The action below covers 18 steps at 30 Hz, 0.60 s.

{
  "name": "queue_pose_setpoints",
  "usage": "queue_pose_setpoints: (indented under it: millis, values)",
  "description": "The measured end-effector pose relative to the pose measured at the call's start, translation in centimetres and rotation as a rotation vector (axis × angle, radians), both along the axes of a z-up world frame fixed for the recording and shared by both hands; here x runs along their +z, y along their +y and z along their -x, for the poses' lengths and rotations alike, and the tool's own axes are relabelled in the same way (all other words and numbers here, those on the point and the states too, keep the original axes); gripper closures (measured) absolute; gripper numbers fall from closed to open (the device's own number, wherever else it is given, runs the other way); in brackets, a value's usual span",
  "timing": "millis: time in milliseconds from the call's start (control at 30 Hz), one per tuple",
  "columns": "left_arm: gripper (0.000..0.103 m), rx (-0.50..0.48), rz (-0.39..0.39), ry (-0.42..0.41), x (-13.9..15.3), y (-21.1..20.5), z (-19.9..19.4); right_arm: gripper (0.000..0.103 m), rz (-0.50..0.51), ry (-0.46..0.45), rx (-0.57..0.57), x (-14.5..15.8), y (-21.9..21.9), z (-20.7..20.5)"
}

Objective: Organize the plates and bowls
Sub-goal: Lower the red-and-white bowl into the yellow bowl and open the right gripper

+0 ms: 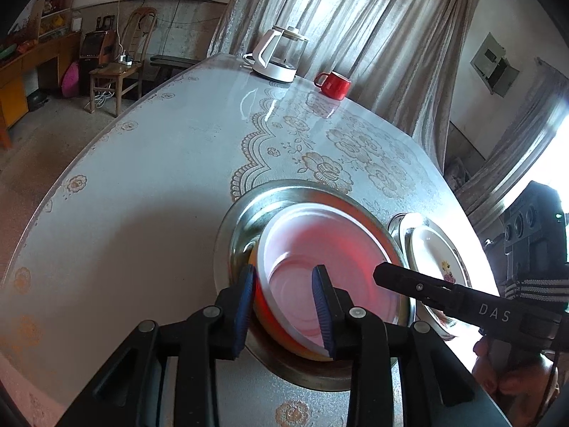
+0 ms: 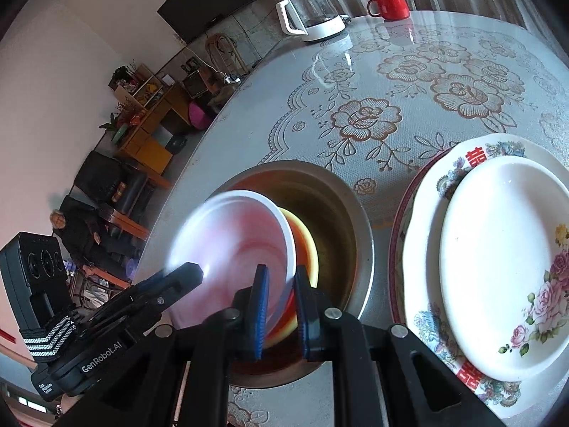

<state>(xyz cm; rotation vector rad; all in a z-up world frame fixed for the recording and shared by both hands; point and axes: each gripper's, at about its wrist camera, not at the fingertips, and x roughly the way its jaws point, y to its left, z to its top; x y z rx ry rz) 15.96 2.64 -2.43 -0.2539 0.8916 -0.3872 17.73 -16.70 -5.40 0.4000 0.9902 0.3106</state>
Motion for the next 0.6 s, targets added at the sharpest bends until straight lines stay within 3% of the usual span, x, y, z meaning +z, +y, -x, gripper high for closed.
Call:
queue_pose_setpoints:
  millis: [67,200,367,600]
  values:
    - [0.061,-0.003,0.016,-0.003,0.2,0.1,-0.1,0.086,0.007,-0.005,-0.006,0.0,-0.1,-0.2]
    - [0.039,0.019,0.015,-0.045,1.0,0.6,0.4,0.086,0.005,-0.014,-0.016,0.2,-0.4,0.0]
    - [0.039,0.067,-0.028,-0.076,1.3,1.5,0.7,0.085,0.016,-0.041,-0.036,0.5,-1.2,0.9]
    - [0.024,0.096,-0.070,-0.101,1.0,1.7,1.8,0.080,0.108,-0.118,-0.039,1.6,-1.2,2.4]
